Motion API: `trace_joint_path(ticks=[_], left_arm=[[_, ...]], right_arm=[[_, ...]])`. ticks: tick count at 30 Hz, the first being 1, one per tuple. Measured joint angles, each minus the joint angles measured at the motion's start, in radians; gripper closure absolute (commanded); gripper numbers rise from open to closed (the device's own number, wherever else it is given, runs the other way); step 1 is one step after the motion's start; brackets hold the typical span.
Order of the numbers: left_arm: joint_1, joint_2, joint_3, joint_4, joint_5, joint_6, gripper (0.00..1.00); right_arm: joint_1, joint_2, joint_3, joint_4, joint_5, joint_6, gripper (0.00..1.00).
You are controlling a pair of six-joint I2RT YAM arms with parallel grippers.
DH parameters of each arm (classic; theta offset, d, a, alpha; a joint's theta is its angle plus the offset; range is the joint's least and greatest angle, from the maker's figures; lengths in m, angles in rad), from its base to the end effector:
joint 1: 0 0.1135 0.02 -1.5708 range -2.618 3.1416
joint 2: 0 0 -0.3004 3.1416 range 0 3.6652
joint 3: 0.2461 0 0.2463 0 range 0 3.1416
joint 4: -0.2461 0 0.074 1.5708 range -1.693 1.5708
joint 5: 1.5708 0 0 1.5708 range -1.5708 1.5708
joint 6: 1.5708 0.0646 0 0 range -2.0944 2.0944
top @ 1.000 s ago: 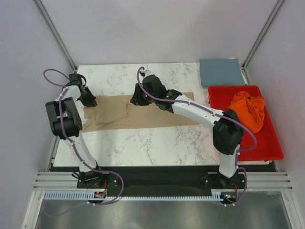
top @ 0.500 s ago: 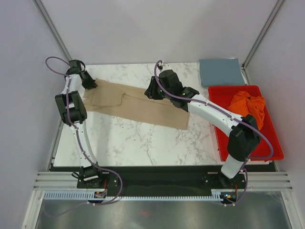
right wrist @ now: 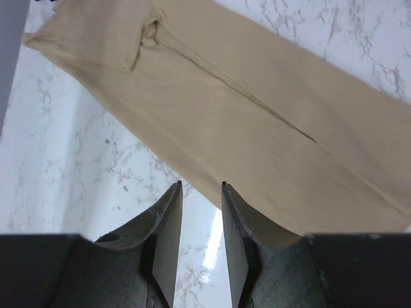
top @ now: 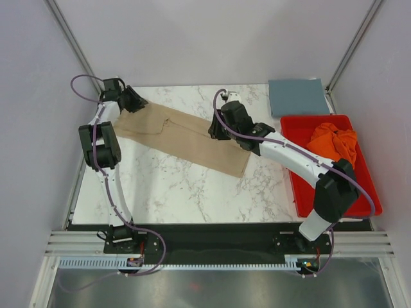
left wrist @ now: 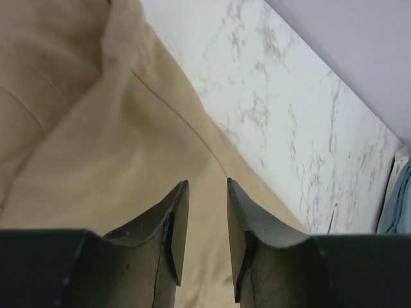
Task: Fold and stack the t-shirts
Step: Fold the tshirt
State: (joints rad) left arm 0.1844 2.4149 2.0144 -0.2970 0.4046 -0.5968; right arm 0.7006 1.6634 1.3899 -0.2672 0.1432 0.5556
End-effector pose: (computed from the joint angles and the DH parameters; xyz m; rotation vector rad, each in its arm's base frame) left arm 0.5848 0.0832 0.1895 -0.6661 2.1908 -0.6754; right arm 0.3211 0.2587 0.3349 -0.0690 2.1624 0.5935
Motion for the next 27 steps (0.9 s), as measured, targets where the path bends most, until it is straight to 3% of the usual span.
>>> trace_joint_path(ticks=[6, 13, 21, 27], left_arm=[[-0.076, -0.324, -0.39, 0.065, -0.116, 0.057, 0.61], [-0.225, -0.625, -0.713, 0.137, -0.161, 0.07, 0.66], [-0.547, -0.616, -0.882, 0.173, -0.134, 0.035, 0.69], [-0.632, -0.545, -0.903, 0.182, -0.145, -0.006, 0.69]], right_arm=[[0.0, -0.156, -0.13, -0.063, 0.018, -0.007, 0.59], [0.0, -0.506, -0.355, -0.126, 0.042, 0.016, 0.6], [0.0, -0.758, -0.492, -0.186, 0.047, 0.045, 0.6], [0.0, -0.882, -0.526, -0.24, 0.05, 0.057, 0.59]])
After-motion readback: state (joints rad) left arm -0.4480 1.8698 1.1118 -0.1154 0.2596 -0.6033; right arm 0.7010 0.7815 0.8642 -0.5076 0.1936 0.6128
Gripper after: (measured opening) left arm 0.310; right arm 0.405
